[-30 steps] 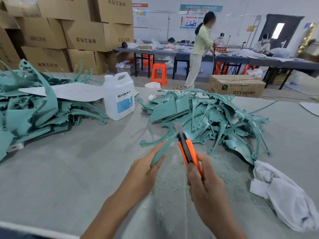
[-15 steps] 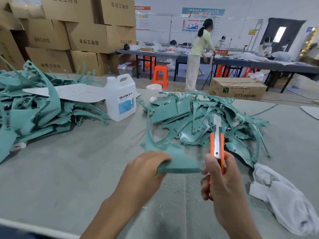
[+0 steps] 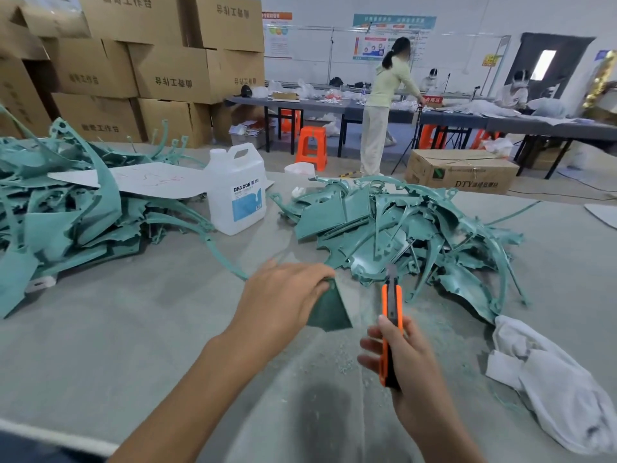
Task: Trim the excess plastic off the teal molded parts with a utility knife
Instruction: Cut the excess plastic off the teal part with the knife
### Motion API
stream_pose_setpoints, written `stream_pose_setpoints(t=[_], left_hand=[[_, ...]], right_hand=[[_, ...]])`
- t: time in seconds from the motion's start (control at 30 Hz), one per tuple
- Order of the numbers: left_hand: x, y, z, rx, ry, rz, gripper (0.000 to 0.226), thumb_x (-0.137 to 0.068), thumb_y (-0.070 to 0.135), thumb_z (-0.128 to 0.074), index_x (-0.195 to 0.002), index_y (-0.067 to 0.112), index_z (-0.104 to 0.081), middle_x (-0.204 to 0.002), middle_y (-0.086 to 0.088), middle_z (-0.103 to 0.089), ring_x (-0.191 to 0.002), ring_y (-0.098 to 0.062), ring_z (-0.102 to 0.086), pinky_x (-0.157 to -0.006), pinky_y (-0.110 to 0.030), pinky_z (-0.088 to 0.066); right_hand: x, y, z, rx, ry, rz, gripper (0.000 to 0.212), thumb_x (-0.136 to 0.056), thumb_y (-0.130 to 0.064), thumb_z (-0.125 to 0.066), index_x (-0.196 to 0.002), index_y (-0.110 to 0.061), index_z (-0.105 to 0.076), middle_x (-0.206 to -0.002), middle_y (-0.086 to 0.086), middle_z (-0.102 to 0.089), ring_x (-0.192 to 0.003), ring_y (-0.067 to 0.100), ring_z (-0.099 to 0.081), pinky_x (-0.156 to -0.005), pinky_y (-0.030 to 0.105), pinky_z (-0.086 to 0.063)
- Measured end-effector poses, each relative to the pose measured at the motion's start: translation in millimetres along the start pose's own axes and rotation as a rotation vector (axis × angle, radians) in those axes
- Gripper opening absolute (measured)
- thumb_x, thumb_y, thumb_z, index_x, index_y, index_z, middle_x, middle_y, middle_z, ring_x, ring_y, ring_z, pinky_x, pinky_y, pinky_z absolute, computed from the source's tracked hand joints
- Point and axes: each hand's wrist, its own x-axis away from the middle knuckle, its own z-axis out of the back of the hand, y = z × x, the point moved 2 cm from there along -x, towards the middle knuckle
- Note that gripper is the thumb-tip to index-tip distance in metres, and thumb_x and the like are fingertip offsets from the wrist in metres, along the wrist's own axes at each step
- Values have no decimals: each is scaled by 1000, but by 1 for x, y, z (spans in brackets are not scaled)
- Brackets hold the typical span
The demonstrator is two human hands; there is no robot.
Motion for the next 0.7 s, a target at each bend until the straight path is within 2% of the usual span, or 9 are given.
stream_pose_setpoints(t=[0.07, 0.17, 0.27, 0.4, 0.5, 0.57, 0.6, 0.63, 0.7], left_hand=[[-5, -11, -18, -47, -53, 24, 12, -99, 30, -57, -106, 34, -67, -91, 12, -72, -82, -16, -64, -69, -33, -22], [-11, -19, -40, -112, -177, 117, 26, -104, 38, -46, -124, 38, -61, -93, 6, -73, -86, -22, -65, -67, -32, -31], [-16, -25, -51, -235, -343, 118, 42, -104, 38, -38, -142, 53, -33, -98, 1, -70, -88, -27, -65, -62, -30, -33], [-24, -23, -48, -318, -525, 67, 69, -100, 27, -39, -146, 60, -1, -68, 6, -43, -64, -22, -46, -50, -30, -24], [-29, -19, -49, -383, -602, 62, 61, -100, 19, -43, -148, 44, -16, -81, 0, -55, -71, -26, -52, -52, -31, -27], [-32, -19, -51, -371, -655, 47, 24, -100, 20, -47, -123, 19, -39, -101, -11, -64, -89, -33, -61, -62, -34, -34], [-35, -20, -51, -359, -676, 52, 15, -100, 23, -50, -110, 14, -42, -106, -14, -64, -96, -35, -62, -66, -36, -36], [-38, -20, -50, -350, -688, 46, 18, -100, 27, -52, -106, 12, -46, -109, -14, -63, -100, -35, -62, -68, -35, -37], [-41, -21, -47, -351, -711, 33, 28, -101, 36, -52, -118, 15, -52, -114, -11, -64, -106, -33, -62, -69, -33, -36]], right_hand=[[1, 17, -2, -40, 10, -108, 15, -102, -13, -54, -103, 2, -58, -82, 17, -56, -54, 20, -60, -45, 31, -53], [4, 39, -7, -56, 31, -257, 20, -104, -12, -47, -106, 6, -55, -80, 21, -56, -43, 23, -57, -37, 30, -50], [11, 54, -13, -93, 25, -360, 16, -105, -18, -47, -108, -5, -55, -81, 21, -64, -43, 30, -61, -37, 33, -51], [16, 64, -16, -45, -16, -393, 14, -106, -32, -47, -108, -21, -55, -78, 19, -73, -49, 31, -65, -43, 33, -53], [18, 67, -23, 19, -37, -389, 17, -105, -35, -46, -109, -22, -56, -72, 14, -71, -47, 27, -61, -44, 31, -51], [20, 68, -28, 21, -40, -379, 16, -106, -36, -45, -109, -24, -56, -65, 12, -68, -45, 26, -59, -42, 30, -50], [21, 69, -30, 17, -42, -373, 16, -106, -37, -44, -109, -25, -55, -62, 11, -67, -44, 26, -59, -42, 29, -50], [21, 70, -32, 18, -44, -371, 16, -106, -37, -43, -110, -25, -54, -61, 10, -65, -45, 26, -59, -41, 29, -49], [21, 71, -35, 19, -47, -370, 18, -107, -37, -43, -113, -24, -52, -63, 11, -64, -46, 26, -59, -41, 28, -48]])
